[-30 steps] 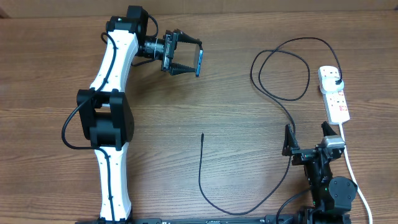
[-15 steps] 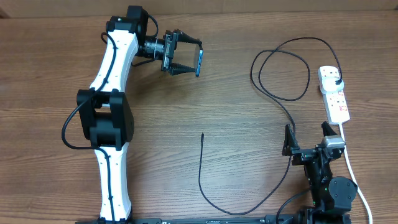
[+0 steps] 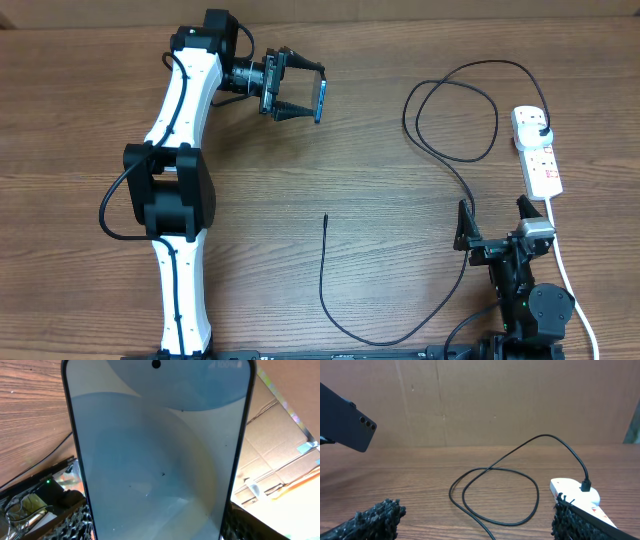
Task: Plug charger to phone and switch on socket
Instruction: 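Hold the phone upright in the left gripper above the table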
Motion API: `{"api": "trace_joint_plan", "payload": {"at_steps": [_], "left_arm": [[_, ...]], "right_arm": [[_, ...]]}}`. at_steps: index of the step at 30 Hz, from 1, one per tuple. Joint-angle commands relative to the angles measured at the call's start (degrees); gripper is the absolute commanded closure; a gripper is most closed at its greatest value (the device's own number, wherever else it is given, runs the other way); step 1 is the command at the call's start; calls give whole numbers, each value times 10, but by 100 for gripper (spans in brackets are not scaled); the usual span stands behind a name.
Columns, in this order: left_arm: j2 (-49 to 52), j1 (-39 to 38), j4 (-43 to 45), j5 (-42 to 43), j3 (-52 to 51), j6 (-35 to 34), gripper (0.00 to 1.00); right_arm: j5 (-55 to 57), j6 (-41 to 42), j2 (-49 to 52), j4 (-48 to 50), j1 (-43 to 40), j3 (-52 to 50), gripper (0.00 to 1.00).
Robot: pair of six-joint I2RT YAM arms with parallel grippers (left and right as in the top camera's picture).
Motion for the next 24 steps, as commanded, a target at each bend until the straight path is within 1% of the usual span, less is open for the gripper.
{"api": "trace_joint_plan", "payload": {"at_steps": [1,9,24], "left_arm": [[0,-3,-2,32,19,-5,96],[0,-3,-2,30,19,8,96],[0,-3,-2,15,19,8,96]], "right_arm": [[-3,1,-5,3,3,-6,0],[-3,1,-5,3,3,-6,0],[-3,1,-5,3,3,-6,0]]}}
